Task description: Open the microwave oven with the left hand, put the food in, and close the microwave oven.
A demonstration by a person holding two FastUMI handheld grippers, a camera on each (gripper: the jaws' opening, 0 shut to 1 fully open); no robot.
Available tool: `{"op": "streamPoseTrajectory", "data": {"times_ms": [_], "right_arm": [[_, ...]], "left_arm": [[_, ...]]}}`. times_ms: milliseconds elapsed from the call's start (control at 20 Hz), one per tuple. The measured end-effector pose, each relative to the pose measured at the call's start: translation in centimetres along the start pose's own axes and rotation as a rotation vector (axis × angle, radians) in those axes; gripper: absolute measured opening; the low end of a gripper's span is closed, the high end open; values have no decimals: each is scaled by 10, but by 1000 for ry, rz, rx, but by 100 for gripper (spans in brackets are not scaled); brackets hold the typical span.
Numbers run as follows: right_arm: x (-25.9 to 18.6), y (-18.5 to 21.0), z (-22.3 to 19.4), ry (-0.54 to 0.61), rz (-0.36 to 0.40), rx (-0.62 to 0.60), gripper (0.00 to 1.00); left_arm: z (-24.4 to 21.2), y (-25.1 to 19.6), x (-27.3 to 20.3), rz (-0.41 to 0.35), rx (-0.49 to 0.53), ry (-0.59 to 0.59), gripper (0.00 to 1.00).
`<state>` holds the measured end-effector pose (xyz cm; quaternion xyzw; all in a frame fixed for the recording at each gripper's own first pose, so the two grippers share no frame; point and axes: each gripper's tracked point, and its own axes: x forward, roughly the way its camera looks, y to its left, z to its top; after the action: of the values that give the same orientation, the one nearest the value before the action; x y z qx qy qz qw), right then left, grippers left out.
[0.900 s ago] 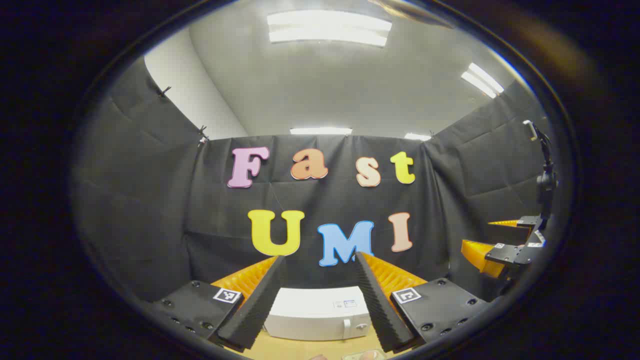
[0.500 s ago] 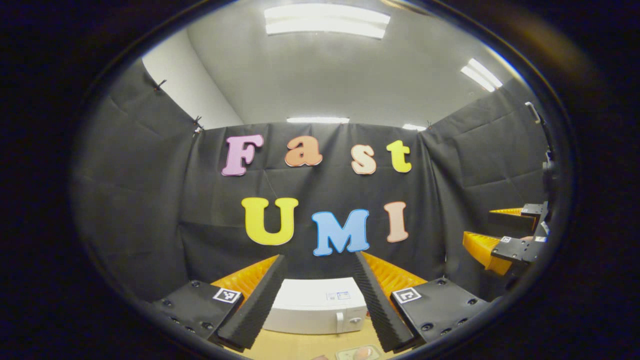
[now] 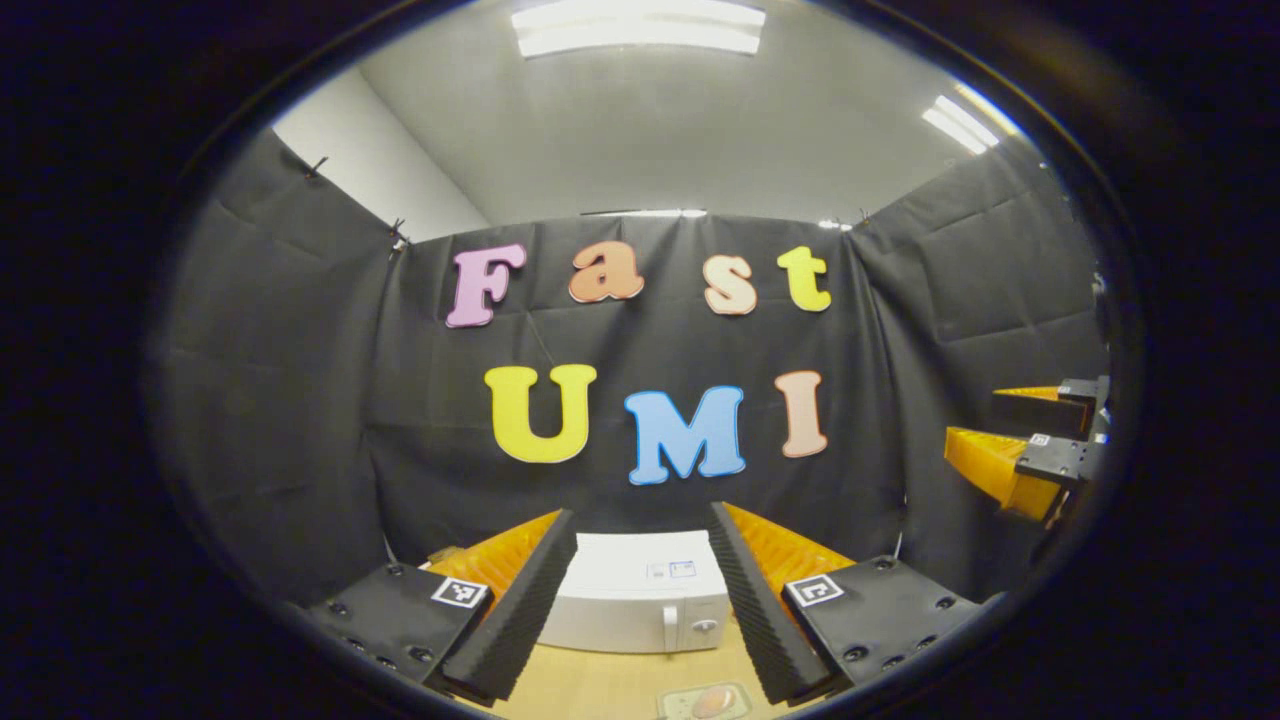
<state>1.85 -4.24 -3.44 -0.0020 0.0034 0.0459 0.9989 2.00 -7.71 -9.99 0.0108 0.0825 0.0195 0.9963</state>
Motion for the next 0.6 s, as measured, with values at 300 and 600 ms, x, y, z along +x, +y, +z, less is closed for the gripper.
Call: {"op": "streamPoseTrajectory", "data": {"times_ms": [300,600], "right_arm": [[36,-13,4,18,-95,10,95],[64,-20,-19,114,-202,-17,95]], "left_arm": [[-86,-31,69,-101,106,27,90],[-211,-45,131,-171,89,139,93]]}}
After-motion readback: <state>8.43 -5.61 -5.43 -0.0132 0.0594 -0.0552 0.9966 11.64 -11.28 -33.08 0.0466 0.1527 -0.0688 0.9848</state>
